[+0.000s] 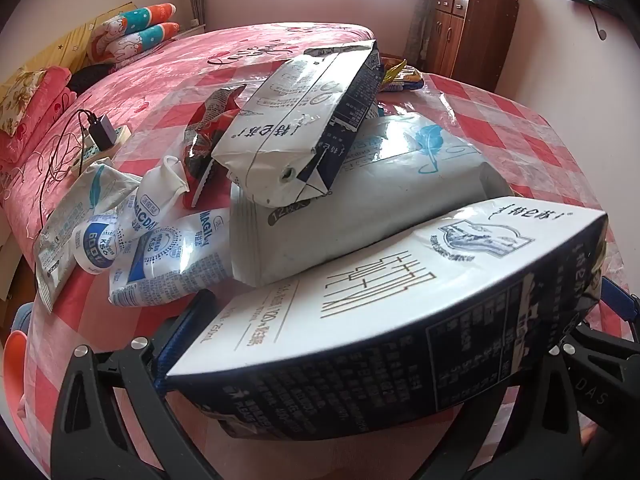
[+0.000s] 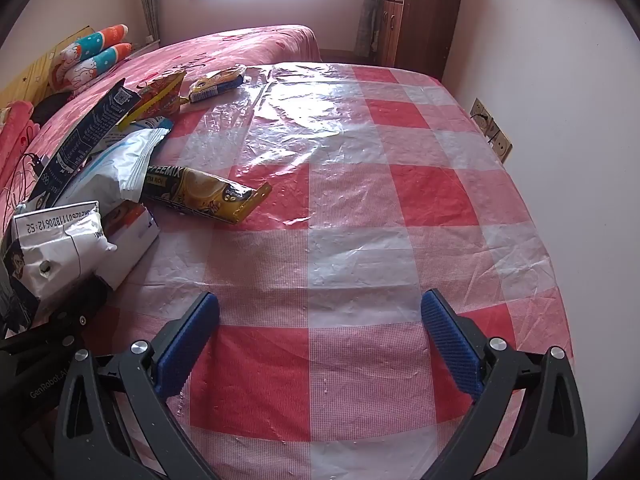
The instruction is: Collect trash
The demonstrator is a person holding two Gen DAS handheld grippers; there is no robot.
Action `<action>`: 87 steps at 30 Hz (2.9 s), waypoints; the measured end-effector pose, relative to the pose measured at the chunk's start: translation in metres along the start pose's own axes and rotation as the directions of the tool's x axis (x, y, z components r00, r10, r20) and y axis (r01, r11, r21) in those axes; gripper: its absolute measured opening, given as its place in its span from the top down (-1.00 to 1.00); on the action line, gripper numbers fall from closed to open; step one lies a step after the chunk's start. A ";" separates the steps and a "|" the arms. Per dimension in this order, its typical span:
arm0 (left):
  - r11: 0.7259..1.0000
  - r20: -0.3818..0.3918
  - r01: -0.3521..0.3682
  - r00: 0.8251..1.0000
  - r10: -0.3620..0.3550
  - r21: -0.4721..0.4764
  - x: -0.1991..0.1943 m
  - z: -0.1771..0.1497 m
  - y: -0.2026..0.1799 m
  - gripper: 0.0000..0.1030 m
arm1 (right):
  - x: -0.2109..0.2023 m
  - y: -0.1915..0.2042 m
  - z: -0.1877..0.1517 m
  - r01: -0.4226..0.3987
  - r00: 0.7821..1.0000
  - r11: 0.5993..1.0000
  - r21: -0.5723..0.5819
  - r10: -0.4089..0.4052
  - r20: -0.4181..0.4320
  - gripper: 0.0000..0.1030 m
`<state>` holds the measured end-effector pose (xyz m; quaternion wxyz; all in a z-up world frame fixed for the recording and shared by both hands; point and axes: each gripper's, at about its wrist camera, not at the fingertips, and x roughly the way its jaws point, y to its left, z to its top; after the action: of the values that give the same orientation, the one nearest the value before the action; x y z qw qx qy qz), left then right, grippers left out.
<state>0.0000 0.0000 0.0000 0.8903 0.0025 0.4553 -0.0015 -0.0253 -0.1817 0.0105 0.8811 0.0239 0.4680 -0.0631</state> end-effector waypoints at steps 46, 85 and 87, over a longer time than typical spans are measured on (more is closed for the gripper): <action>0.991 0.069 0.121 0.990 -0.125 0.057 -0.044 -0.038 -0.004 -0.93 | -0.037 -0.031 -0.026 -0.062 0.991 0.993 0.102 0.049 0.125 -0.92; 0.993 0.484 0.091 0.867 -0.116 0.074 -0.221 -0.068 0.058 -0.93 | -0.240 -0.022 -0.078 -0.003 0.839 0.992 0.123 -0.064 0.540 -0.92; 0.996 0.490 0.070 0.867 -0.091 0.061 -0.223 -0.068 0.064 -0.93 | -0.241 -0.024 -0.078 0.001 0.836 0.992 0.122 -0.068 0.545 -0.92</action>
<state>-0.1851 0.0643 0.1413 0.9758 0.0017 0.2132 -0.0486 -0.2263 -0.1760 0.1669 0.9740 0.0481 0.1921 -0.1104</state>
